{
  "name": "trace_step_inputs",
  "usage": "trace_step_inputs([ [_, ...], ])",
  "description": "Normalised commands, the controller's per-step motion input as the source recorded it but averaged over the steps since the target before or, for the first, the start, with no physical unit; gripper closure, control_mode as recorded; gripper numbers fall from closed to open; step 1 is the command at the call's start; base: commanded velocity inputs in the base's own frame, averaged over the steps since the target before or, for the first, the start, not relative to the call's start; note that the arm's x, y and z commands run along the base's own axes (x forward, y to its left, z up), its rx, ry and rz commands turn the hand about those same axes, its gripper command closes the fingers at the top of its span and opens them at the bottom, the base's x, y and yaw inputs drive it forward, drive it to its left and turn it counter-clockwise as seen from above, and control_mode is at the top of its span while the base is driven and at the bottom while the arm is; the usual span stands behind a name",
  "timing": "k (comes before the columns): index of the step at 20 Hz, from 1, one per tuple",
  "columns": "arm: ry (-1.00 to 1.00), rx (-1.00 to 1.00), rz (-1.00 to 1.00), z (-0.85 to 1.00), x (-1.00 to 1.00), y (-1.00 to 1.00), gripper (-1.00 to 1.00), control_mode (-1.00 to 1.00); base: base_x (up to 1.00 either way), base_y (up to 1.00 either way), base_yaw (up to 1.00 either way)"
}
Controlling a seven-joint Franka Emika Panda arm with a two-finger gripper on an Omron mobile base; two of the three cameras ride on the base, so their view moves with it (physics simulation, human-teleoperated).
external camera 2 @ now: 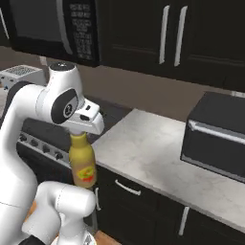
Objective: There is a wine glass and glass cup on the dining counter. Place the wine bottle next to the wine glass and the juice bottle next to the glass cup.
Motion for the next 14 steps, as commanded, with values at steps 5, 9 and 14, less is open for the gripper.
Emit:
trace_step_inputs([
  [5,0.0,0.0,0.0,0.0,0.0,0.0,1.0,1.0,-0.13,0.14,0.97],
  [9,0.0,0.0,0.0,0.0,0.0,0.0,1.0,1.0,-0.08,0.18,0.99],
  [14,0.0,0.0,0.0,0.0,0.0,0.0,1.0,1.0,-0.08,0.18,0.99],
])
